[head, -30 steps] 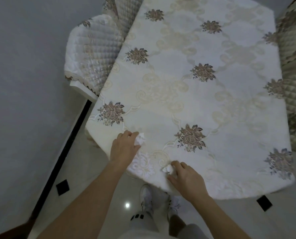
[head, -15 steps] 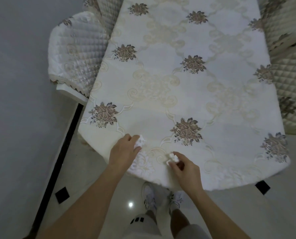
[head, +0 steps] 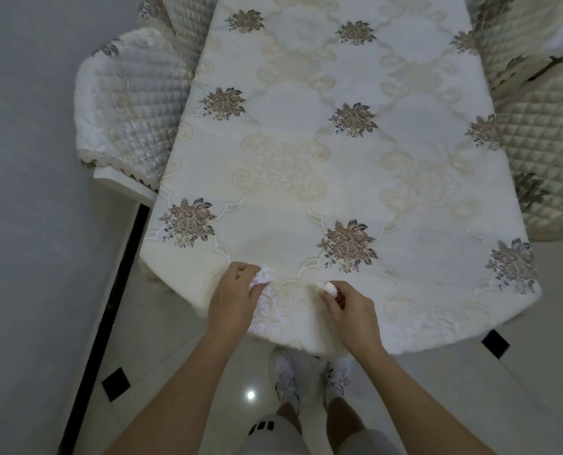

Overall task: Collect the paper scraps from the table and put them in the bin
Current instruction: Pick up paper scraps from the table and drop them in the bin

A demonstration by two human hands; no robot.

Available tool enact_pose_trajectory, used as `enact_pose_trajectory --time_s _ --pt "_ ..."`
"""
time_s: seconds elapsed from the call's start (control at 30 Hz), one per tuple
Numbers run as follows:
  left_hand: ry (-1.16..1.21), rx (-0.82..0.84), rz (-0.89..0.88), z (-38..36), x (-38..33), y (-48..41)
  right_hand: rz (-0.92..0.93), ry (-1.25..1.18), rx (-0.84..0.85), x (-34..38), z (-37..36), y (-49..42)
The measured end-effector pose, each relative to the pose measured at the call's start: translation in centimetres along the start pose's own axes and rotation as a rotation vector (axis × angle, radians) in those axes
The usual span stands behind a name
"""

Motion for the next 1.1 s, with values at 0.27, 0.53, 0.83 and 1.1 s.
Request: enact_pose_trajectory --time_s 0.27,0.53,0.83,1.1 --pt "0.296 -0.052 0.091 4.3 -5.5 -0.2 0.136 -0.176 -0.081 5.1 4.1 -1.9" --pt "0.427 -0.051 0.058 7.4 -11.6 -1.2 0.217 -0.252 -0.165 10.7 10.5 -3.2" --pt "0.422 -0.091 -0.055 8.9 -18.4 -3.0 0.309 -0.242 -0.291 13.4 17.0 -3.5" --pt "0.432 0.035 -0.212 6.1 -23.1 -3.7 0.23 -0.175 -0.488 10.7 22.0 -0.7"
Point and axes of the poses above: each hand's wrist, its own y-axis away from the middle knuckle, its own z-axis out of the back of the hand, x = y × z, the point moved 9 cm from there along -y, towards the middle knuckle, and after that the axes turned 5 degrees about z, right-handed, at the moved point
